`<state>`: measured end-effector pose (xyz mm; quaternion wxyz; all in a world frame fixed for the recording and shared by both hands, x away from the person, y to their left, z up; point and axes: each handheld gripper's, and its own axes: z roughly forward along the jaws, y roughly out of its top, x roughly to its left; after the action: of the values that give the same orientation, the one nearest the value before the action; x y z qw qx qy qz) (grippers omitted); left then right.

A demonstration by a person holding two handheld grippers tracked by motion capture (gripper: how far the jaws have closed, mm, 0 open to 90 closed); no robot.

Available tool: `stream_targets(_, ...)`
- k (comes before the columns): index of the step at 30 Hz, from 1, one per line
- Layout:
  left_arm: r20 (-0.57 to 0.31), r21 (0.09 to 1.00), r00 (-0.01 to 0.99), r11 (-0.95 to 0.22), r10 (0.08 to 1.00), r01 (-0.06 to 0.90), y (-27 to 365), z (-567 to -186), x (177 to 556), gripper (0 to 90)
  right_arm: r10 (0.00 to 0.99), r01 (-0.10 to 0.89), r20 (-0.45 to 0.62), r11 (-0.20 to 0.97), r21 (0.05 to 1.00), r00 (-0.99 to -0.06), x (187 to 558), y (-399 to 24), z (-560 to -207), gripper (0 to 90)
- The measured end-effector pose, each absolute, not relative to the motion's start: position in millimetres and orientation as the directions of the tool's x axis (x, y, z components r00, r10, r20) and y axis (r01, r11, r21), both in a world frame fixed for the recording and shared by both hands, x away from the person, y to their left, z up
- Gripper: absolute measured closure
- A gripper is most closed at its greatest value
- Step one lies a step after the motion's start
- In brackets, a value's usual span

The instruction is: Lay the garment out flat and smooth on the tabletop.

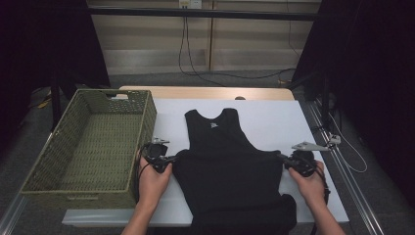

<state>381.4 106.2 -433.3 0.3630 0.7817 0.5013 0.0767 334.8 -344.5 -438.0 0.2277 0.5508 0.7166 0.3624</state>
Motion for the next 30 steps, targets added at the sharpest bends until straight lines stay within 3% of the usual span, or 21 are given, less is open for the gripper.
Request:
stream_targets(4, -0.245, 0.655, 0.487, -0.227, 0.839, 0.721, 103, -436, 384, 83.0, 0.958, 0.562, 0.077, 0.095, 0.821, -0.275, 342, -356, -426, 89.8)
stream_targets(6, -0.232, 0.656, 0.488, -0.235, 0.841, 0.717, 102, -438, 385, 82.5, 0.963, 0.584, 0.055, 0.115, 0.804, -0.265, 343, -352, -431, 77.3)
stream_targets(9, -0.225, 0.66, 0.49, -0.239, 0.842, 0.712, 101, -438, 384, 82.2, 0.959, 0.595, 0.054, 0.127, 0.794, -0.277, 333, -346, -443, 68.0)
stream_targets(15, -0.213, 0.666, 0.498, -0.248, 0.841, 0.703, 100, -439, 385, 82.7, 0.92, 0.561, 0.068, 0.176, 0.809, -0.386, 288, -342, -430, 58.3)
stream_targets(23, -0.216, 0.674, 0.497, -0.24, 0.84, 0.698, 99, -434, 383, 82.6, 0.886, 0.59, 0.093, 0.22, 0.777, -0.453, 242, -336, -434, 57.0)
stream_targets(30, -0.215, 0.672, 0.506, -0.25, 0.835, 0.697, 97, -435, 385, 82.5, 0.864, 0.591, 0.094, 0.255, 0.765, -0.495, 239, -319, -436, 56.9)
